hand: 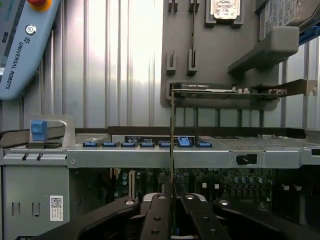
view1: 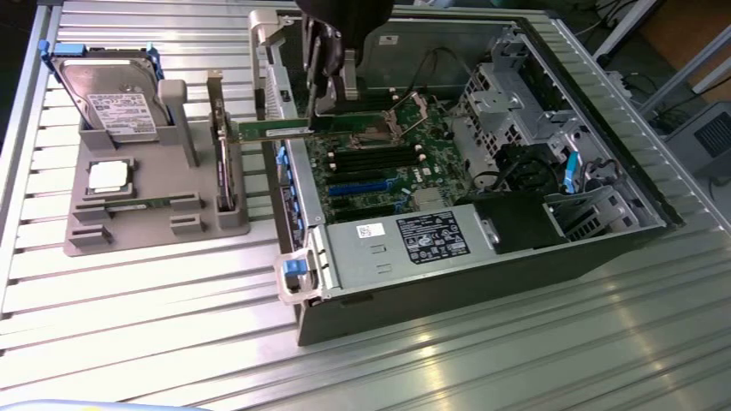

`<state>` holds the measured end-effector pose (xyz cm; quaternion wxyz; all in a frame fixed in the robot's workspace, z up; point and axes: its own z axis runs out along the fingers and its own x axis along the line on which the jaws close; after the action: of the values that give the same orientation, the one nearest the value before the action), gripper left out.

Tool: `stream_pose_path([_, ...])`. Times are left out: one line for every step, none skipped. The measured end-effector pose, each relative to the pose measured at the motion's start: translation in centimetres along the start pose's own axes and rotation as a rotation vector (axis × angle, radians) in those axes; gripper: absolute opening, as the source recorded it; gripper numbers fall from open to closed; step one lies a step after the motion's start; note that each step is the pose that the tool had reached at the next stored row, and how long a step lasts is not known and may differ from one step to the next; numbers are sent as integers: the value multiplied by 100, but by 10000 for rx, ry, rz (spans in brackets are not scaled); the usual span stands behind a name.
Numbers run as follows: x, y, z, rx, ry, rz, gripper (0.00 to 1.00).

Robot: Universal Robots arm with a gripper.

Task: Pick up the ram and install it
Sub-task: 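Pick up the ram and move it above insertion slot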

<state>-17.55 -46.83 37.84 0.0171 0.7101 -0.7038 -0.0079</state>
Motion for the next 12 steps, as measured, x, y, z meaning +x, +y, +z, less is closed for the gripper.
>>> stream_pose_path([0, -19, 0, 1, 0, 0, 13])
stream_pose_path([1, -44, -1, 0, 1, 0, 13])
stream_pose_path([1, -60, -2, 0, 2, 0, 13])
stream_pose_path([1, -80, -3, 0, 3, 0, 13])
stream_pose_path([1, -90, -3, 0, 3, 1, 13])
stream_pose_path([1, -102, -3, 0, 3, 0, 13])
stream_pose_path([1, -121, -4, 0, 3, 1, 13])
stream_pose_path([2, -141, -5, 0, 5, 1, 13])
stream_pose_path([2, -158, -5, 0, 5, 1, 13])
stream_pose_path([2, -174, -6, 0, 5, 0, 13])
stream_pose_path([2, -185, -6, 1, 5, 0, 13])
stream_pose_path([2, -201, -7, 1, 6, 0, 13])
